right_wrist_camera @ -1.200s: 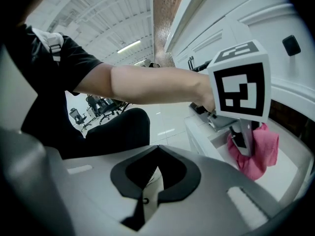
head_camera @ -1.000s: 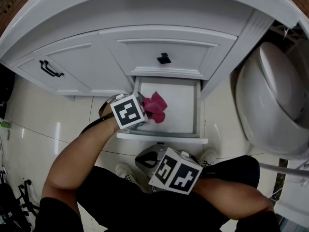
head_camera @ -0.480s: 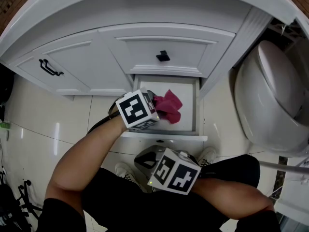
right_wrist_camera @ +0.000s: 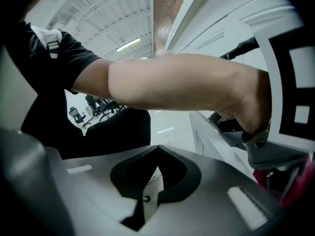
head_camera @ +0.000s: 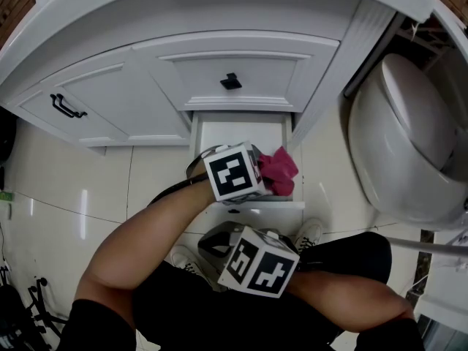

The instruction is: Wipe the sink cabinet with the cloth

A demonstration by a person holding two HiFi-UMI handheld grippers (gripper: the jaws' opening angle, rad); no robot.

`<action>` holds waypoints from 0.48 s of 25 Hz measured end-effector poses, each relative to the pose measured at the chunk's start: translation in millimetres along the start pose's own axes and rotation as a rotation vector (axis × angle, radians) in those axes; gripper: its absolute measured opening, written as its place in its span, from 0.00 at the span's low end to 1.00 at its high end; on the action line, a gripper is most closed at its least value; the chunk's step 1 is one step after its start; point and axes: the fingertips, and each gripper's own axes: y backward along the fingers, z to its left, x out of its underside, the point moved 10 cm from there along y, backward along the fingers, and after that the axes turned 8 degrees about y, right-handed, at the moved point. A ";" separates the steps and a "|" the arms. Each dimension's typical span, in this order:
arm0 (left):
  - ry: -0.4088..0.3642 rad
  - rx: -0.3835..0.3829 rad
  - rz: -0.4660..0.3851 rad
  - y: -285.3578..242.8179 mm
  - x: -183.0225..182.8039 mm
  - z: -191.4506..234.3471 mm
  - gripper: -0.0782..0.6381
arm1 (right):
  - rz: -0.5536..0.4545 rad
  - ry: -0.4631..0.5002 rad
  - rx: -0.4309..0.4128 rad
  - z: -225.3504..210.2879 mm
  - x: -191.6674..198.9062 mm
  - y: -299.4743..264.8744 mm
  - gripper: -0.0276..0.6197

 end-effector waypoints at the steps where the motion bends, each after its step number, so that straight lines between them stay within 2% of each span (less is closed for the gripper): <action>1: -0.004 0.004 0.010 -1.8 0.6 -1.4 0.24 | -0.003 0.000 0.000 0.2 -0.2 0.4 0.05; 5: 0.004 0.005 0.047 -1.5 9.7 -1.3 0.24 | 0.003 0.002 -0.002 0.7 -0.1 1.6 0.05; 12: 0.022 -0.038 0.092 15.7 37.3 9.7 0.24 | 0.011 0.006 -0.008 1.5 -0.2 -3.6 0.05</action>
